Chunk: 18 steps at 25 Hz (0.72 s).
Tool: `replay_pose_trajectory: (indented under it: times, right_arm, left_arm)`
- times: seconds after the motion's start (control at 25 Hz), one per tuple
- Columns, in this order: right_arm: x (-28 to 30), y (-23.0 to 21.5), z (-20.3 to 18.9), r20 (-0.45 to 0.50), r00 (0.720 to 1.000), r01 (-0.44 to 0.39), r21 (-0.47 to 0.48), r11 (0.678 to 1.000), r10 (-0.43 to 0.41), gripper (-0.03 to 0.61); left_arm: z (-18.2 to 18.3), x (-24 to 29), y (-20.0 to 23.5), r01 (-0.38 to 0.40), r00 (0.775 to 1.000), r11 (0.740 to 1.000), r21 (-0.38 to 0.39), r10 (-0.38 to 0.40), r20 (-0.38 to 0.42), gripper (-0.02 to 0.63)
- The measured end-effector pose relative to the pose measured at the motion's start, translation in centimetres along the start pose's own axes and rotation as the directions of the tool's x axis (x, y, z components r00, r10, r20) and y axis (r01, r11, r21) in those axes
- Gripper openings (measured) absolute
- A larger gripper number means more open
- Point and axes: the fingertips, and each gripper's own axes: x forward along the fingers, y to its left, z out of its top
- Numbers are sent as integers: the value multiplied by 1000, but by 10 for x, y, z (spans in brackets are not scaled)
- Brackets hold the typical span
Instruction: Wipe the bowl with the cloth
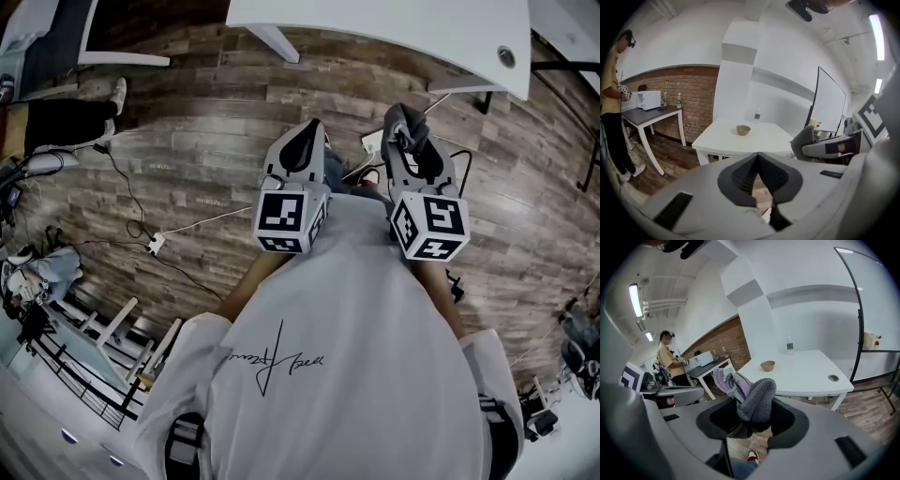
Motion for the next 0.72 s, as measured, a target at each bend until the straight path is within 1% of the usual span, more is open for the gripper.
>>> replay_pose_trajectory:
  times: [0.12,0.2,0.32,0.36,0.44,0.52,0.6,0.72]
  right_arm:
    - [17,13,16,4,1000,-4,2,1000,4,176]
    - [27,22,25,1,1000,-16,7,1000,16,176]
    - [40,35,38,9,1000,-13,-4,1000,13,176]
    - [45,39,42,12,1000,-8,-7,1000,8,176]
    - [54,49,46,11,1000,-4,-5,1000,4,176]
    - [65,62,47,2,1000,-25,21,999,25,176]
    - [72,74,47,-2,999,-45,40,998,46,176]
    - [77,84,50,5,999,-45,21,999,44,176]
  left_arm:
    - [13,5,22,3,1000,1000,0,-3,15,-9]
    - [24,7,37,-3,999,1000,13,2,33,-9]
    - [42,6,58,-34,997,996,80,28,76,-9]
    - [46,5,64,-38,996,995,91,30,86,-9]
    - [50,4,77,-31,996,995,95,23,90,-9]
    - [50,4,90,-21,996,995,93,13,87,-9]
    - [52,1,102,-29,995,996,88,20,102,-9]
    - [53,-8,114,-48,993,995,85,38,116,-9]
